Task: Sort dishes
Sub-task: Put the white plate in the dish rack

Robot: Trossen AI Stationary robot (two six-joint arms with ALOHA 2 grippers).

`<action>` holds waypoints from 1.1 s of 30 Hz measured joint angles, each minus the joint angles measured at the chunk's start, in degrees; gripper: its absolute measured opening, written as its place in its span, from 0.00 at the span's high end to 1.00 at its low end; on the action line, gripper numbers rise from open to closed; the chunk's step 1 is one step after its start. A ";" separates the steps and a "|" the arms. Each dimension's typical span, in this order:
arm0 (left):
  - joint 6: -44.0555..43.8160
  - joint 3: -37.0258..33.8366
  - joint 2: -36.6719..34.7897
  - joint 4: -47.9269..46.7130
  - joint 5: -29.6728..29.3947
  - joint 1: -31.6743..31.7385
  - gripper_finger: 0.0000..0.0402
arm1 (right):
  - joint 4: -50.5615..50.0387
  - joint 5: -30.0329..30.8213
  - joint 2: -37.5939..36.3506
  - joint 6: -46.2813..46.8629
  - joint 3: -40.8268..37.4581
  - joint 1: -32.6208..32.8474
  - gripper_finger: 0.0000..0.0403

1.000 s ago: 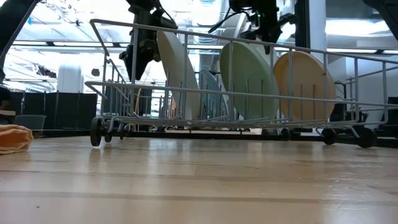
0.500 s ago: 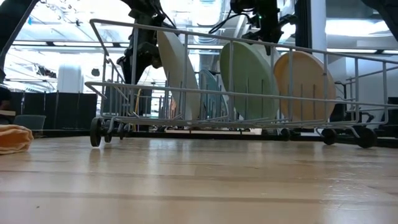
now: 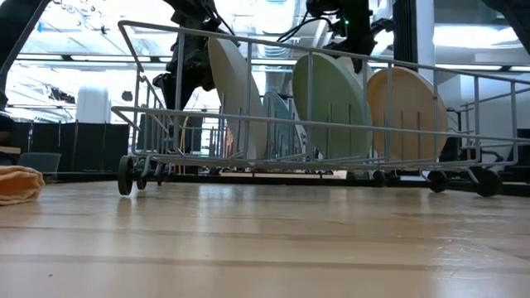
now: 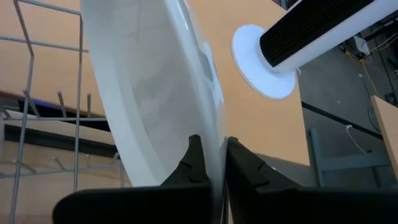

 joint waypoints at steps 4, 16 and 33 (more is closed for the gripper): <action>-0.62 0.00 0.00 0.04 1.75 -1.22 0.56 | 0.01 0.00 0.26 0.45 0.00 -0.04 0.95; -0.60 0.00 0.00 0.26 4.46 -5.07 0.56 | -0.04 -0.22 1.11 1.85 0.00 0.00 0.95; 0.10 0.00 -0.02 0.27 4.33 -6.57 0.56 | -0.23 -2.54 3.92 2.94 0.00 1.01 0.95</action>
